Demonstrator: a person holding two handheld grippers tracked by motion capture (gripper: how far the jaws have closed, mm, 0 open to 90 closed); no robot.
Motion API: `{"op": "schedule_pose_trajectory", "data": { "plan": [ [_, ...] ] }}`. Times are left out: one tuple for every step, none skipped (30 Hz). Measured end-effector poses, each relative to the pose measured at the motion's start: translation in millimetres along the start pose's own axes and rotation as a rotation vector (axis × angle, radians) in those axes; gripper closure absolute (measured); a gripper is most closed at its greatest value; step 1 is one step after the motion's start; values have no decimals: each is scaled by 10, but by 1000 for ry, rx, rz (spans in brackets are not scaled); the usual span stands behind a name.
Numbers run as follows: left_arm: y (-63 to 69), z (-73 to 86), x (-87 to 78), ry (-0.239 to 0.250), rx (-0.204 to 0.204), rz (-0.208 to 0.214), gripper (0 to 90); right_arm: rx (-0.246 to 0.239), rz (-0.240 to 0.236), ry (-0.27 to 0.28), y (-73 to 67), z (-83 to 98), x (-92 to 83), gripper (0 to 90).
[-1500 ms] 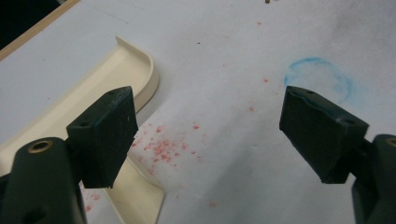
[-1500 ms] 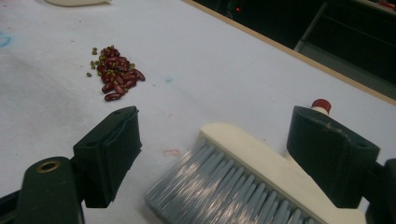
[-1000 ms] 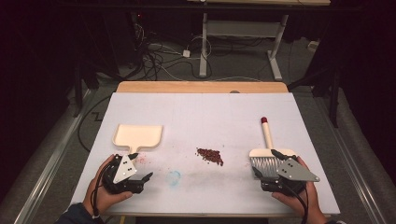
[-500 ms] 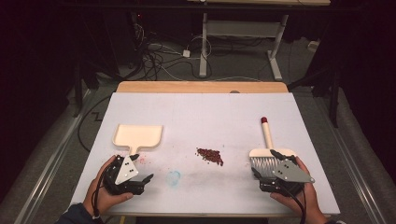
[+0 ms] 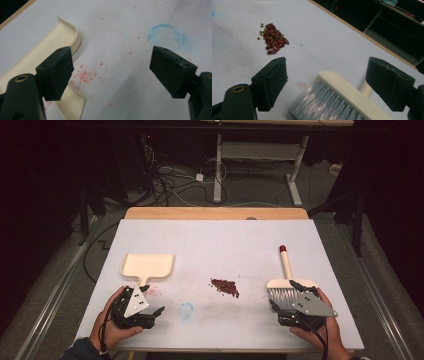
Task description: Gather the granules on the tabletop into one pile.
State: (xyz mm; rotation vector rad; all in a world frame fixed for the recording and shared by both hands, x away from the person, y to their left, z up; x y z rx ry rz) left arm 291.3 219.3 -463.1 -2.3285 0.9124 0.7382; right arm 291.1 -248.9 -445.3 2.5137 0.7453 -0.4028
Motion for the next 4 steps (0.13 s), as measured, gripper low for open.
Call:
{"op": "schedule_pose_trajectory", "data": {
  "plan": [
    [0,-2,5,0,-2,0,184,2,0,2,1,1,-1,182],
    [-1,-4,7,-1,0,0,184,1,2,1,3,1,-2,182],
    [-1,-7,9,-1,3,1,184,2,3,2,4,1,-5,181],
    [-2,-11,12,0,2,1,184,2,2,5,6,1,-7,181]
  ]
}}
Point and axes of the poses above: each handheld gripper's, and its own axes: x roughly forward along the jaws, z roughly out of its underside, y roughly to its right, the point moved 1 cm from there along x, roughly forward along the jaws
